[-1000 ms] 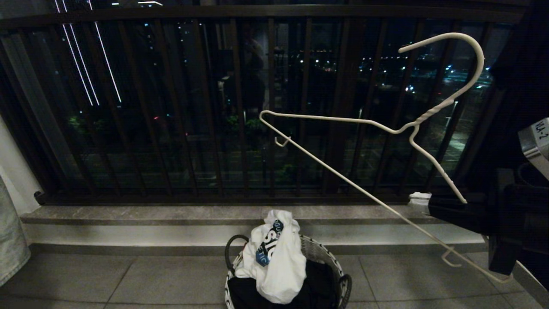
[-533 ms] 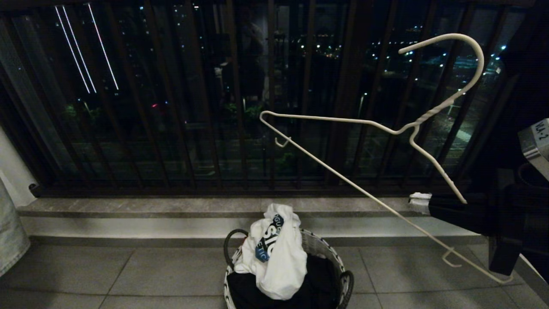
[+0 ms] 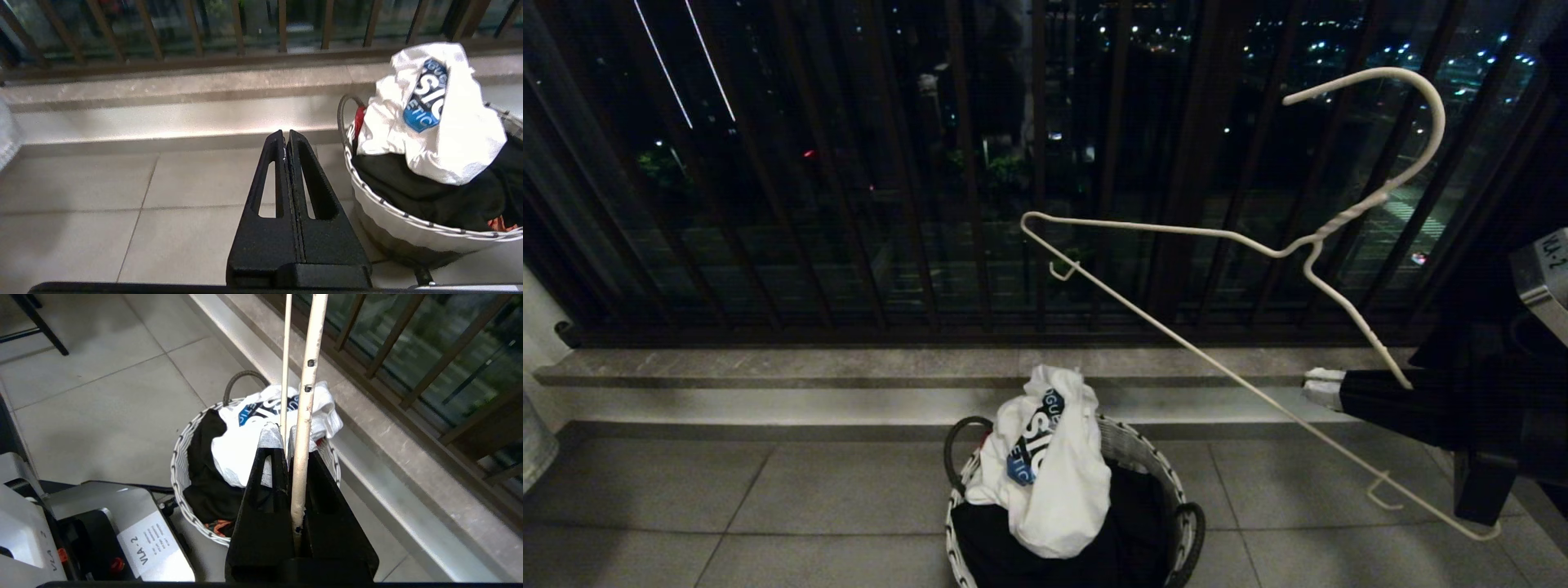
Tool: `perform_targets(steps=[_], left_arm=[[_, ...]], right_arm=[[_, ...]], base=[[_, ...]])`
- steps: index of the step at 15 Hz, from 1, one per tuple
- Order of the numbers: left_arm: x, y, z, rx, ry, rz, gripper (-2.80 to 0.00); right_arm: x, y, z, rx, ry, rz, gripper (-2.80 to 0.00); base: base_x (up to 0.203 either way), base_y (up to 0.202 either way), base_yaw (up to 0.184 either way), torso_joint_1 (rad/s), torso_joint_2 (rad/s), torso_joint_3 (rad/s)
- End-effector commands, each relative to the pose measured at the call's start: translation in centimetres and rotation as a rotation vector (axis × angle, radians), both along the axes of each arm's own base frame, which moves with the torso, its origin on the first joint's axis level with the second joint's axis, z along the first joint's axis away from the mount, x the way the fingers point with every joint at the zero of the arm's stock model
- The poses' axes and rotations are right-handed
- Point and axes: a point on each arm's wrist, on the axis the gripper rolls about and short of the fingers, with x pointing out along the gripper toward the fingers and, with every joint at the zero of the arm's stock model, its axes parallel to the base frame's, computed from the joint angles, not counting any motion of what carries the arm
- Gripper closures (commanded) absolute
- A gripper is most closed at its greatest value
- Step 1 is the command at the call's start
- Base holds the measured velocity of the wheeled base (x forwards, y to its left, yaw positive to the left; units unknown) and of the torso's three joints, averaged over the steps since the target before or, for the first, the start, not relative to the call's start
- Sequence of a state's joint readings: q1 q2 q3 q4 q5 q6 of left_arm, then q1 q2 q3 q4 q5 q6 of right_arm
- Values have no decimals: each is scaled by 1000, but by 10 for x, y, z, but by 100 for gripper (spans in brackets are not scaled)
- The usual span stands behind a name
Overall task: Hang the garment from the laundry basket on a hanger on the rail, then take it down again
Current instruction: Pick up clothes from the basket
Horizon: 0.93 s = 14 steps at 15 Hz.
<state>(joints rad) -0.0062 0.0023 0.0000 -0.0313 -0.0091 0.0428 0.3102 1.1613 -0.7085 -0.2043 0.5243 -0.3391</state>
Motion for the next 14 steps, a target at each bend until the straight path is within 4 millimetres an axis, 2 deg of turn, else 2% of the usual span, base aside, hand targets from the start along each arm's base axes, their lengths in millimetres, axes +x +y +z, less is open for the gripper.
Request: perform_targets(steps=[1,14], left_arm=[[1,0,-3,0,9,0,0],[1,0,-3,5,7,-1,0]], right_arm=[[-1,0,1,1,-8,5,0],[-2,-1,2,3,-12,4,0]], base=[[0,0,0,0,2,-200],[0,0,0,2,2,-197]])
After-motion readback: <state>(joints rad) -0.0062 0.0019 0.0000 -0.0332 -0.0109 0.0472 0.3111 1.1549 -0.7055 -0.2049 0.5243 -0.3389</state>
